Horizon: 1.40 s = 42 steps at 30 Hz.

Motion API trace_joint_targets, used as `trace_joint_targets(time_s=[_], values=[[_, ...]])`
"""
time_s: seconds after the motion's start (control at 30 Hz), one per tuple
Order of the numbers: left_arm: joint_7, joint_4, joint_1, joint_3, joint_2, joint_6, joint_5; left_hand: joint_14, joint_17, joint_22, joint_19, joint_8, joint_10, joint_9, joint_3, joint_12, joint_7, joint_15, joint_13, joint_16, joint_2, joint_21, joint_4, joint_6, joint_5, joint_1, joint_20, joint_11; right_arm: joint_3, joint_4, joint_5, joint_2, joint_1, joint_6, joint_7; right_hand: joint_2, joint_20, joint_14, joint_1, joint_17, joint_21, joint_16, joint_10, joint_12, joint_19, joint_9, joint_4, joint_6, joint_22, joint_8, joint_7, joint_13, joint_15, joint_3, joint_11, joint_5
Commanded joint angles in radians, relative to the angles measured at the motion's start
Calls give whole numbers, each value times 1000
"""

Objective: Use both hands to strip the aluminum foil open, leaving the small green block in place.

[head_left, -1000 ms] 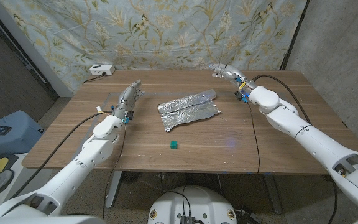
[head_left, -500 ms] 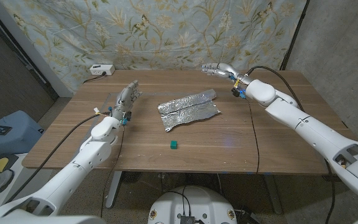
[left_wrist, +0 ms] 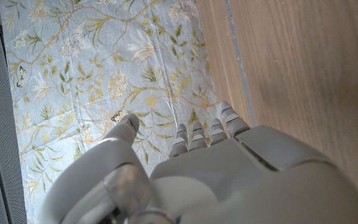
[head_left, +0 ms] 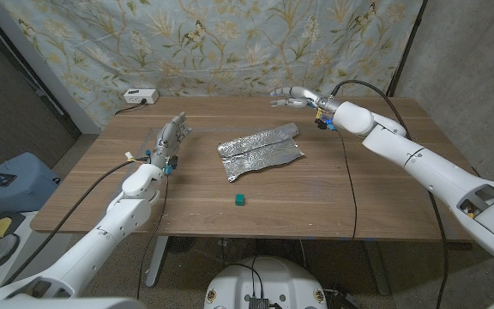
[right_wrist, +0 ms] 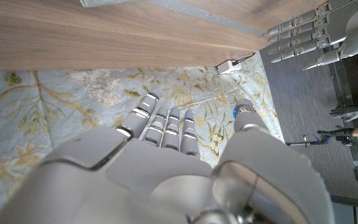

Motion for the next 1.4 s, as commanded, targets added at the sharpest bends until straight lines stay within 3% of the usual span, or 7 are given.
trace_joint_targets(time_s=[0.03,0.3,0.87,1.17,1.23,1.4], values=[[-3,23,-10,3,-15,-14,1,-9,3,3,-10,0,-5,4,-5,-1,4,1,2,5,1,-3,2,-3,-3,-15,3,3,-68,-25,-180,2,73,-28,31,-11,27,2,24,-4,-3,1,10,9,0,3,-15,5,3,10,16,2,18,2,19,7],[11,27,-21,5,-24,-3,1,-8,1,3,-9,3,1,4,-6,1,5,1,2,6,2,-3,3,2,-3,-20,3,2,-96,-45,-236,13,114,-44,94,-29,47,8,56,-10,-4,3,27,15,0,3,-25,15,3,18,21,2,10,6,14,7],[14,50,-44,17,-43,-8,10,8,-2,3,-1,8,13,3,0,6,8,1,1,11,8,-1,-3,15,0,-21,3,7,-168,-149,-393,38,168,-120,220,-66,59,-3,149,-20,-14,-1,13,7,-25,4,-31,-8,3,17,19,2,20,23,4,11],[33,23,-18,14,-41,-9,11,10,-3,3,1,9,16,3,3,7,9,1,1,10,11,-1,-6,18,1,-20,2,7,-211,-110,-464,75,190,-91,221,-85,68,-14,190,-23,-19,-3,26,11,-48,4,-28,-11,3,20,6,2,31,28,-10,14],[32,16,-15,14,-40,-10,10,10,-3,3,1,9,16,3,4,7,9,2,1,10,11,-2,-7,18,1,-20,2,8,-221,-85,-475,87,199,-79,217,-99,52,-16,203,-24,-21,-2,26,11,-59,4,-27,-17,3,18,2,2,32,27,-11,18],[39,-6,-9,15,-30,1,16,11,-4,3,1,9,16,3,6,7,10,2,1,10,12,-2,-9,19,2,-21,2,10,-242,-16,-487,112,225,-30,204,-110,48,-22,214,-25,-20,-3,22,9,-63,4,-25,-23,3,17,-6,2,28,26,-24,21]])
